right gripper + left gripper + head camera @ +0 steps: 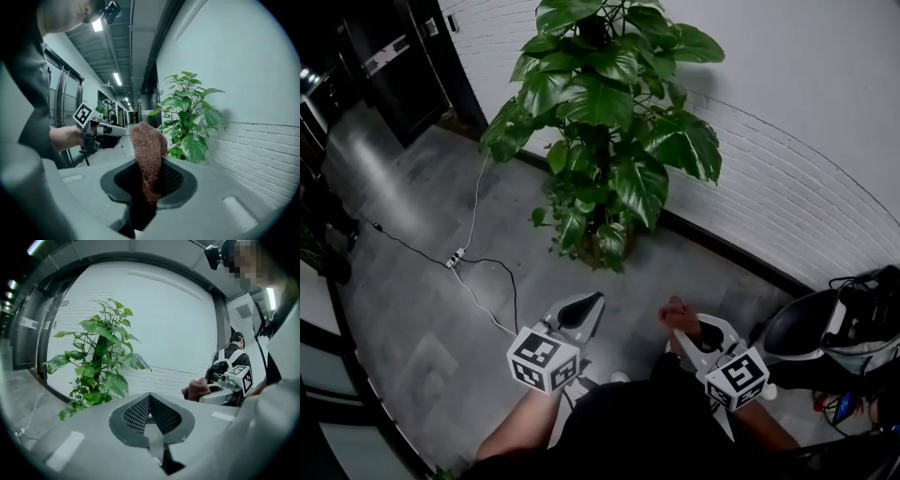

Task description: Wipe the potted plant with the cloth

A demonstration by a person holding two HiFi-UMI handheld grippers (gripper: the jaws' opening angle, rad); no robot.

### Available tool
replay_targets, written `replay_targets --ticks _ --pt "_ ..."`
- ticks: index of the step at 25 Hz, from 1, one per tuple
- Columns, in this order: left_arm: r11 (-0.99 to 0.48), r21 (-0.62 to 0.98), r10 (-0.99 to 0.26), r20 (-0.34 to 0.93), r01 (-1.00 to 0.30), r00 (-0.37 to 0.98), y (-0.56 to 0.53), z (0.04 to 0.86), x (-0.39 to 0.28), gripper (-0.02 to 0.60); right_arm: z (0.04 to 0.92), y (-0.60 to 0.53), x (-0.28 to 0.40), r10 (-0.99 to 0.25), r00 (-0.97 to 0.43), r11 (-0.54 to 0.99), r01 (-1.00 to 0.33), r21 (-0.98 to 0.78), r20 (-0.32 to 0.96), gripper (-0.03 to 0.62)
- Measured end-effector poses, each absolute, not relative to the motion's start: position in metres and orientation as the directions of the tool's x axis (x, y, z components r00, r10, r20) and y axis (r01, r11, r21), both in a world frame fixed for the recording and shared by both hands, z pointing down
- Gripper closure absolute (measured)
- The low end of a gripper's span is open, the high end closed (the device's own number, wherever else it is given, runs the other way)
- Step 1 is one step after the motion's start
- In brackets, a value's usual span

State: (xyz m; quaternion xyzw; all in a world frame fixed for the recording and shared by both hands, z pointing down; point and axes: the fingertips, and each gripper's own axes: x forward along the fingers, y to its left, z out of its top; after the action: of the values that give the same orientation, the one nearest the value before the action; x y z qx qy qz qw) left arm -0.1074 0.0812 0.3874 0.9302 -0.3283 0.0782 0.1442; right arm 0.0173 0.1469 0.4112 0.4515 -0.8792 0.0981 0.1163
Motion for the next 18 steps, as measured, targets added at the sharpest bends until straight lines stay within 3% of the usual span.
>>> replay_targets --ticks 18 --pt "-0.751 0.216 -0.583 0.227 -0.624 0.78 0.0898 0.3888 -0.1059 0.565 0.4099 0.1489 0.0143 -0.778 -0.56 0.57 -0.82 -0.055 0.284 0.528"
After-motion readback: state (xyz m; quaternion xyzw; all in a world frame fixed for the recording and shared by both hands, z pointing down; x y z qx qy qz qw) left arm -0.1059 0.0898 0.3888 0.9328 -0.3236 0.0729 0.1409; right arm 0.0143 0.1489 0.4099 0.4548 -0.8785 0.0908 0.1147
